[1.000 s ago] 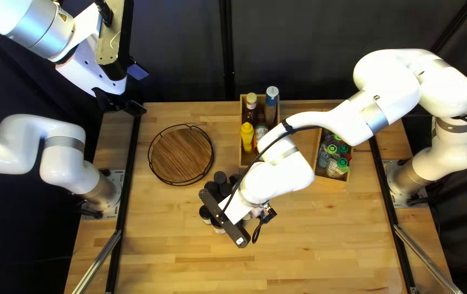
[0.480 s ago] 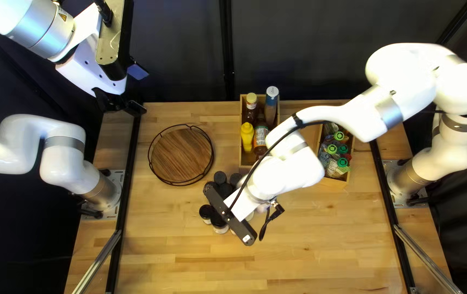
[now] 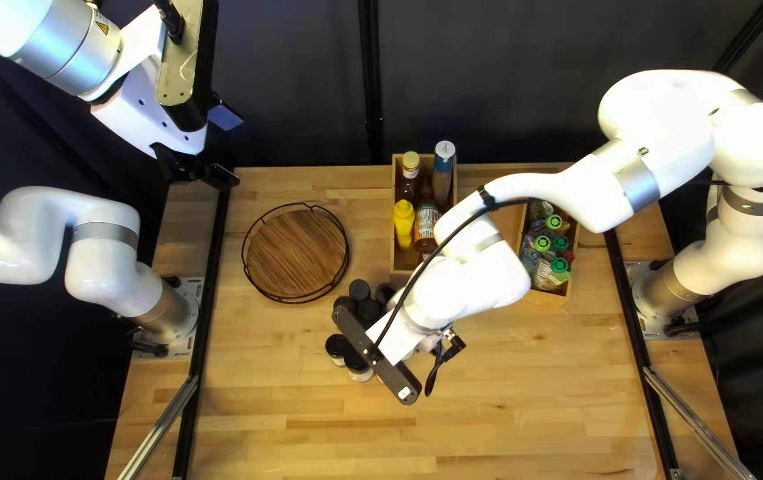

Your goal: Separate condiments, baby food and spices and place it in 3 different racks/containers

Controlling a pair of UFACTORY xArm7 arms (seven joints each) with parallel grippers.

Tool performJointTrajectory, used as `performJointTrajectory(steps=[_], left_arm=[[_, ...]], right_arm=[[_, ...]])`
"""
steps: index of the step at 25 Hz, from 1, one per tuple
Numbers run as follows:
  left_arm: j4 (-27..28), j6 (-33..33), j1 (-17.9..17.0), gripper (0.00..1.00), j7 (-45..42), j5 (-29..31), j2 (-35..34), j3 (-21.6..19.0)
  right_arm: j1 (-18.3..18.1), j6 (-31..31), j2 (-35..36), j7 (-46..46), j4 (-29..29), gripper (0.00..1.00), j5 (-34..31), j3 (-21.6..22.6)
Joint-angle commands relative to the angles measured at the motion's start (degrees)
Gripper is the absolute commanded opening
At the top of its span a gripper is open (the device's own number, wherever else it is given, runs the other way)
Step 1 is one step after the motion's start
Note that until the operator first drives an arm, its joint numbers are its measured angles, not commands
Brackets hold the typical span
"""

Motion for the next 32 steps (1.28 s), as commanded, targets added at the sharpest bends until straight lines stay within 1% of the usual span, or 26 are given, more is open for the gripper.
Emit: performJointTrajectory(steps=[1,2,3,5,6,11,14,17,20,24,28,32], left_arm=[[0.0,0.0,0.0,1.0,0.0,0.0,0.0,0.0],[0.0,0.0,0.0,1.0,0.0,0.0,0.0,0.0],[0.0,0.0,0.0,1.0,0.0,0.0,0.0,0.0],[0.0,0.0,0.0,1.0,0.0,0.0,0.0,0.0],[0.0,0.0,0.0,1.0,0.0,0.0,0.0,0.0],[0.0,0.0,0.0,1.0,0.0,0.0,0.0,0.0],[0.0,0.0,0.0,1.0,0.0,0.0,0.0,0.0],[0.0,0.0,0.0,1.0,0.0,0.0,0.0,0.0],[0.0,0.0,0.0,1.0,0.0,0.0,0.0,0.0],[0.0,0.0,0.0,1.0,0.0,0.0,0.0,0.0],[0.0,0.0,0.0,1.0,0.0,0.0,0.0,0.0],[0.0,0.0,0.0,1.0,0.0,0.0,0.0,0.0]], right_arm=[[0.4,-1.2,-1.6,0.2,0.0,1.0,-1.2,-0.7],[0.4,-1.6,-1.8,0.4,-0.4,1.0,-1.3,-0.8],[0.3,-1.9,-1.8,0.5,-0.7,0.98,-1.4,-0.9],[0.2,-2.5,-1.6,0.8,-1.2,0.01,-1.5,-0.9],[0.2,-2.5,-1.6,0.8,-1.2,0.0,-1.5,-0.9],[-0.2,-3.2,-0.3,0.9,-2.6,0.0,-1.2,-0.5],[-1.4,-3.6,2.9,0.4,-4.9,0.0,0.2,0.5],[-3.3,-2.8,8.8,-1.0,-7.6,0.0,3.2,1.8],[-5.3,-2.5,14.1,-2.8,-9.7,0.0,6.1,2.0],[-8.9,-3.8,19.3,-5.7,-11.8,0.0,9.6,0.3],[-12.2,-5.9,22.1,-8.3,-13.6,0.0,12.5,-1.9],[-14.4,-7.6,23.1,-10.3,-14.4,0.0,14.2,-3.5]])
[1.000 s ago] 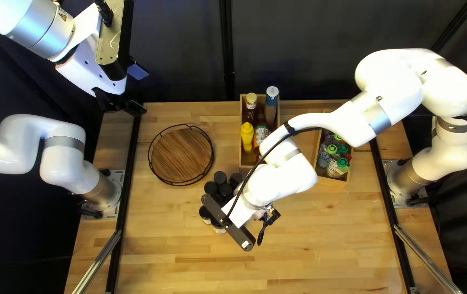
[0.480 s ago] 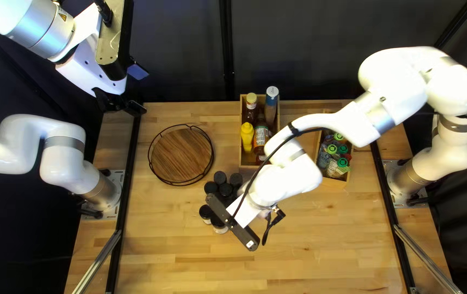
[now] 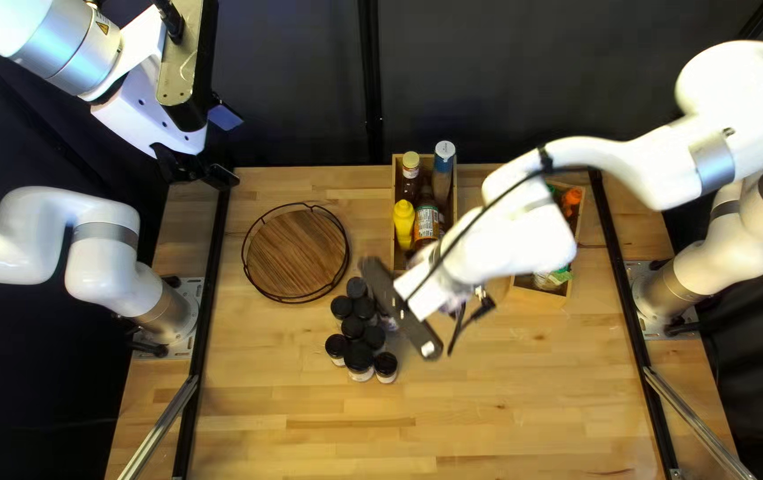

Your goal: Separate condiments, baby food and spices and place it in 3 different racks/containers

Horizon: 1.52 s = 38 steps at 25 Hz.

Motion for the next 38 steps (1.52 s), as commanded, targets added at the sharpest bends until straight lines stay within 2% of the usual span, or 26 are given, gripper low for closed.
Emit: performJointTrajectory(steps=[1,7,15,21,29,38], left_arm=[[0.0,0.0,0.0,1.0,0.0,0.0,0.0,0.0],[0.0,0.0,0.0,1.0,0.0,0.0,0.0,0.0],[0.0,0.0,0.0,1.0,0.0,0.0,0.0,0.0],[0.0,0.0,0.0,1.0,0.0,0.0,0.0,0.0],[0.0,0.0,0.0,1.0,0.0,0.0,0.0,0.0],[0.0,0.0,0.0,1.0,0.0,0.0,0.0,0.0]], right_arm=[[-2.1,-1.6,1.0,-1.9,-0.8,0.0,1.6,-1.7],[-2.6,-2.6,-0.5,-0.5,-0.1,0.0,-0.1,-2.5],[-2.9,-5.1,-2.3,4.2,-1.1,0.0,-5.3,-4.2],[-2.2,-4.8,-2.8,8.4,-1.6,0.0,-9.1,-4.8],[-0.1,-1.0,-3.7,14.3,-0.2,0.0,-13.5,-4.7],[2.6,7.3,-7.1,19.4,3.5,0.0,-17.8,-4.9]])
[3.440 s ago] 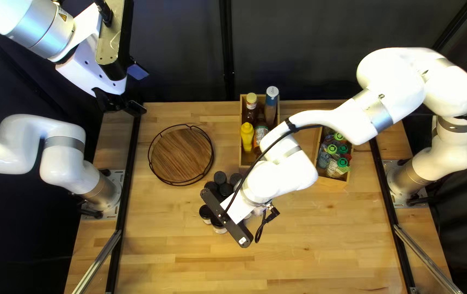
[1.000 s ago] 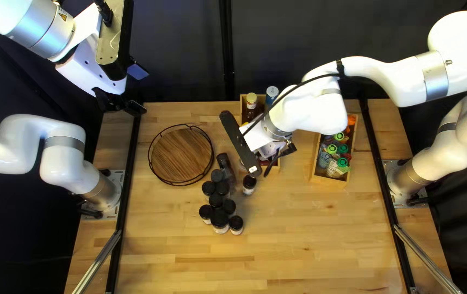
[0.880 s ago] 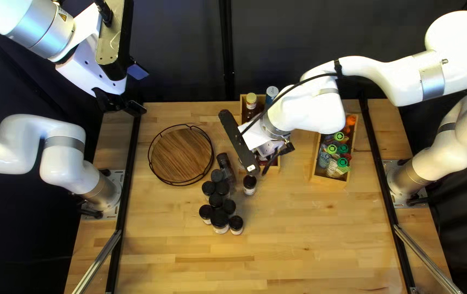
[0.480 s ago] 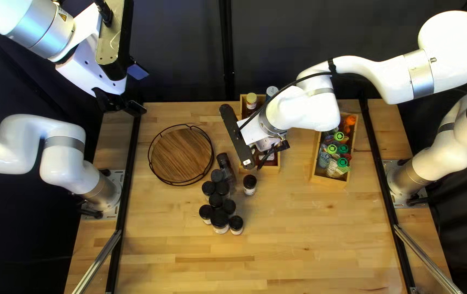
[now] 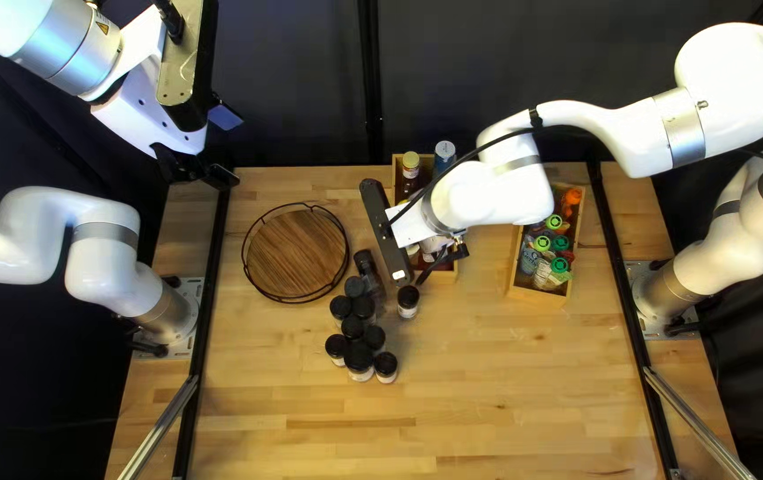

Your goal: Separate condiments, baby food and spices and place it in 3 different racks/containers

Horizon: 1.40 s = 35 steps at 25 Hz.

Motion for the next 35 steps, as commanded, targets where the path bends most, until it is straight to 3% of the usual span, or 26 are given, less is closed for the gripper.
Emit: performJointTrajectory(steps=[1,5,12,28,35], left_arm=[[0.0,0.0,0.0,1.0,0.0,0.0,0.0,0.0],[0.0,0.0,0.0,1.0,0.0,0.0,0.0,0.0],[0.0,0.0,0.0,1.0,0.0,0.0,0.0,0.0],[0.0,0.0,0.0,1.0,0.0,0.0,0.0,0.0],[0.0,0.0,0.0,1.0,0.0,0.0,0.0,0.0]], right_arm=[[1.3,4.1,-1.9,1.1,2.4,0.0,-1.1,0.1],[2.3,7.3,-3.8,0.7,5.0,0.0,-1.3,0.3],[1.8,7.0,-6.0,-4.3,7.4,0.0,0.1,1.0],[-7.5,-3.3,-0.6,-28.5,-0.7,0.0,12.5,2.2],[-9.1,-7.7,1.2,-36.5,-3.4,0.0,15.0,3.0]])
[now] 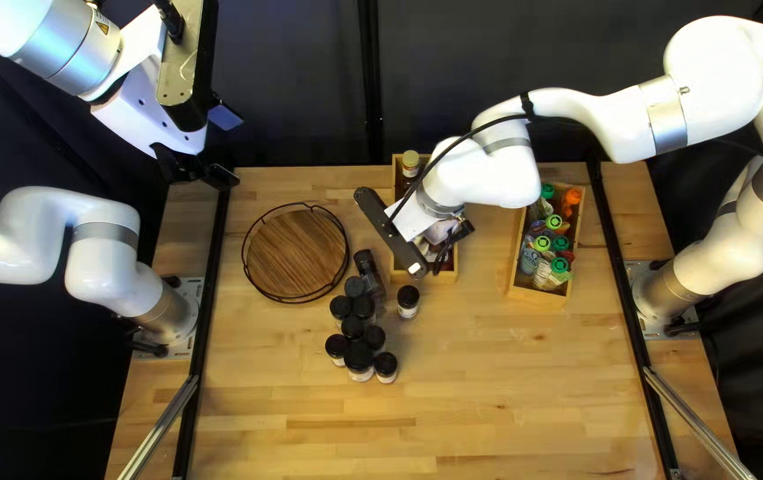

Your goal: Separate condiments, baby food and spices and place it in 3 different racks/containers

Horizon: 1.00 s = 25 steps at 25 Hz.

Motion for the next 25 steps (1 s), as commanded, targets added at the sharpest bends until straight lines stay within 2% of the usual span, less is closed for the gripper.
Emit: performJointTrajectory(steps=[1,10,15,16,17,25], left_arm=[[0.0,0.0,0.0,1.0,0.0,0.0,0.0,0.0],[0.0,0.0,0.0,1.0,0.0,0.0,0.0,0.0],[0.0,0.0,0.0,1.0,0.0,0.0,0.0,0.0],[0.0,0.0,0.0,1.0,0.0,0.0,0.0,0.0],[0.0,0.0,0.0,1.0,0.0,0.0,0.0,0.0],[0.0,0.0,0.0,1.0,0.0,0.0,0.0,0.0]], right_arm=[[-0.7,-2.3,1.5,-3.6,-1.7,0.0,1.2,0.5],[-0.7,-9.2,4.0,-4.7,-6.8,0.0,-1.5,0.6],[-0.9,-9.9,4.2,-5.2,-7.4,0.01,-2.1,0.5],[-0.8,-9.6,4.1,-5.1,-7.1,0.7,-2.1,0.5],[-0.8,-8.9,4.0,-5.0,-6.7,1.0,-1.9,0.5],[-0.4,-5.5,5.9,-4.5,-6.2,1.0,0.0,1.2]])
